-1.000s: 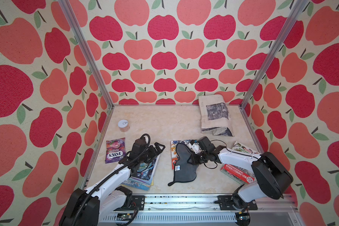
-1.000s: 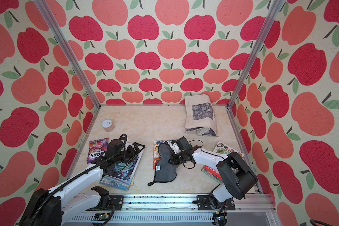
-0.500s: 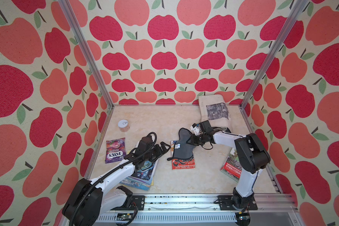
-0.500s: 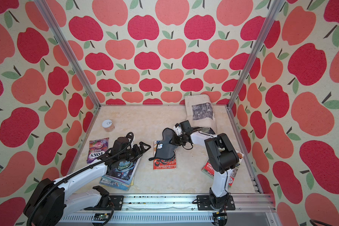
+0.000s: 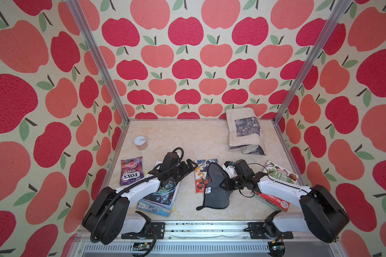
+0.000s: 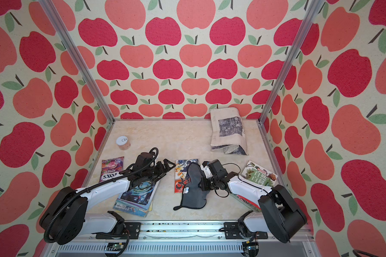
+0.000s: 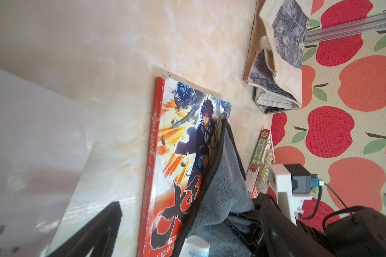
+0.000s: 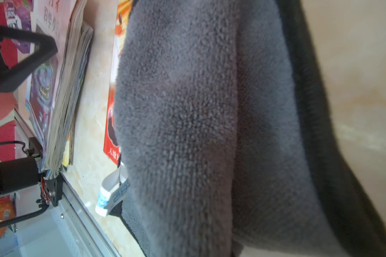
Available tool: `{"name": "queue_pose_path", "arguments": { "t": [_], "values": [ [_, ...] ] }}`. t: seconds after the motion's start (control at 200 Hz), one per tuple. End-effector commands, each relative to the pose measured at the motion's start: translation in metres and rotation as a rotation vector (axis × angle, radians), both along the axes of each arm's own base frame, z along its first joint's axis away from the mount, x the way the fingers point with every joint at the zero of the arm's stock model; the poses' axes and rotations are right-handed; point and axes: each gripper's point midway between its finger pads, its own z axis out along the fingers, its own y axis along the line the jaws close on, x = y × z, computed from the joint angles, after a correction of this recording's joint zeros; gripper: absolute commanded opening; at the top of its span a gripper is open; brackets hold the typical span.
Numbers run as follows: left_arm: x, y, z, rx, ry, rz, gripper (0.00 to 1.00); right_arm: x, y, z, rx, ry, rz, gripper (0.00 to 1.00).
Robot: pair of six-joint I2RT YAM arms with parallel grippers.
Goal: Wipe the cover of the book
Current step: Wipe the dirt from the cover of the book, then place the cleaning item at the center of the board.
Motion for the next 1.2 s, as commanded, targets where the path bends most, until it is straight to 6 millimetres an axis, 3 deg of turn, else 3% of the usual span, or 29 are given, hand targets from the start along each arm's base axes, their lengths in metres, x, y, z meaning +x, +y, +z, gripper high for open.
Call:
{"name": "queue_pose_path", "arguments": {
  "t": [0.0,0.09,0.2,0.36,0.49,0.53,0.595,0.665,0.811,0.956,0.996,1.101,1.196],
  "values": [
    [0.008,-0.015,0.016,-0.038,-0.048,-0.039,0.99,-0.022,-0.034,-0.018,-0.109,0.063,-0.101,0.00],
    [0.007,-0.020,0.017,-0.033,-0.054,-0.053,0.99,-0.027,-0.062,-0.026,-0.227,0.062,-0.154,0.00],
    [0.006,-0.021,0.011,-0.019,-0.034,-0.056,0.99,-0.013,-0.104,-0.025,-0.391,0.024,-0.318,0.00],
    [0.003,-0.025,0.008,-0.006,-0.031,-0.059,0.99,0.050,-0.137,0.023,-0.421,-0.211,-0.542,0.00],
    [0.002,-0.028,0.004,0.016,-0.023,-0.064,0.99,0.105,-0.140,0.053,-0.433,-0.281,-0.553,0.04],
    [0.002,-0.029,0.001,0.021,-0.012,-0.069,0.99,0.119,-0.137,0.055,-0.428,-0.276,-0.540,0.10],
    [0.001,-0.031,-0.003,0.036,0.007,-0.073,0.99,0.138,-0.125,0.055,-0.395,-0.237,-0.470,0.37],
    [0.001,-0.030,-0.009,0.056,0.027,-0.067,0.99,0.147,-0.115,0.060,-0.395,-0.190,-0.416,0.53],
    [-0.002,-0.028,-0.023,0.129,0.046,-0.066,0.99,0.149,-0.107,0.083,-0.422,-0.321,-0.392,0.67],
    [-0.002,-0.029,-0.035,0.194,0.054,-0.093,0.99,0.137,-0.112,0.104,-0.483,-0.390,-0.372,0.70],
    [-0.002,-0.030,-0.039,0.203,0.060,-0.096,0.99,0.133,-0.112,0.108,-0.493,-0.418,-0.366,0.79],
    [-0.002,-0.030,-0.047,0.210,0.077,-0.097,0.99,0.122,-0.125,0.118,-0.530,-0.448,-0.380,0.82],
    [-0.003,-0.033,-0.053,0.206,0.095,-0.104,0.99,0.120,-0.141,0.126,-0.580,-0.490,-0.415,0.91]
  ]
}}
